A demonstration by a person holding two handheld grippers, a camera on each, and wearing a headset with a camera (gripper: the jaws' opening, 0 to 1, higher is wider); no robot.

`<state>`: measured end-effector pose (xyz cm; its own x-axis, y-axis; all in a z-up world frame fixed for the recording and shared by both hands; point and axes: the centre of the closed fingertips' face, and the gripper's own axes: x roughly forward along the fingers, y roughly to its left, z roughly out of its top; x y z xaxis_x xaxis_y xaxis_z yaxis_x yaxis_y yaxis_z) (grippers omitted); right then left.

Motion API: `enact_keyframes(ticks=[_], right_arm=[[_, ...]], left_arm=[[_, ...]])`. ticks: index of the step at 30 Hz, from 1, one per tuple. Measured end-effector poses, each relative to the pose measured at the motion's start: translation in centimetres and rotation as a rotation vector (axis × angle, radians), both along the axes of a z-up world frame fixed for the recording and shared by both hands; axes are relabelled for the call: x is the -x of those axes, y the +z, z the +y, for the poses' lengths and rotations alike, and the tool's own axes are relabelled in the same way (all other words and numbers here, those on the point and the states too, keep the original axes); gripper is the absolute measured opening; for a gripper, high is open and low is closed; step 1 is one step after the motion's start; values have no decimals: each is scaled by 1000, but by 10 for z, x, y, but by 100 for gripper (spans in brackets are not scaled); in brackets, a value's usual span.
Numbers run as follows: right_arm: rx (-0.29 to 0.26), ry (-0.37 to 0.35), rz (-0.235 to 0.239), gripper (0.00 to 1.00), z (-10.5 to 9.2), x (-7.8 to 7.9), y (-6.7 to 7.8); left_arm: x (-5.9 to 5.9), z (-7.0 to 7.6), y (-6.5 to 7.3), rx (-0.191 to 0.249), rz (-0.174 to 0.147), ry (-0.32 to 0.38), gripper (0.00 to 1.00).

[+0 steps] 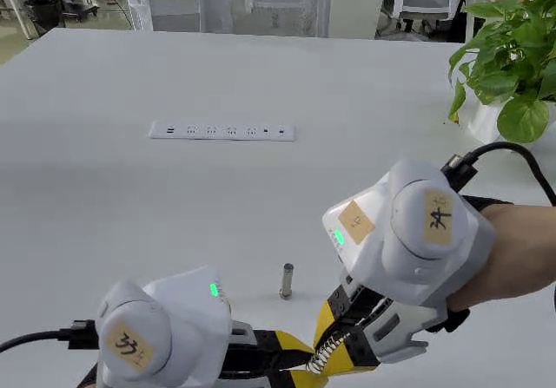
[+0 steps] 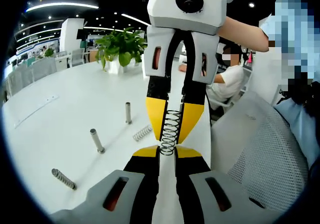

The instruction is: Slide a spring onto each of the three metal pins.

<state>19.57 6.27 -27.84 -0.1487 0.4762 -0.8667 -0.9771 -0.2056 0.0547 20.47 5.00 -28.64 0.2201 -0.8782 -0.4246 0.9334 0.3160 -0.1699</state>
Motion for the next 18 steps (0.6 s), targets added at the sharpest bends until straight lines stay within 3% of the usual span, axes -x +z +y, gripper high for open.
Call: enact_keyframes(ticks=[4,8,18], right_arm=[[-22,-30,-11,8,2,-6,3],[-23,-34,-23,8,2,-9,4],[-11,-39,-34,8,-6,-12,3]], left_arm=[[-6,10,-3,-12,-6,38,10],[-15,25,-5,-16,-32,100,24],[-28,66,-12,-53,-61,243,51]])
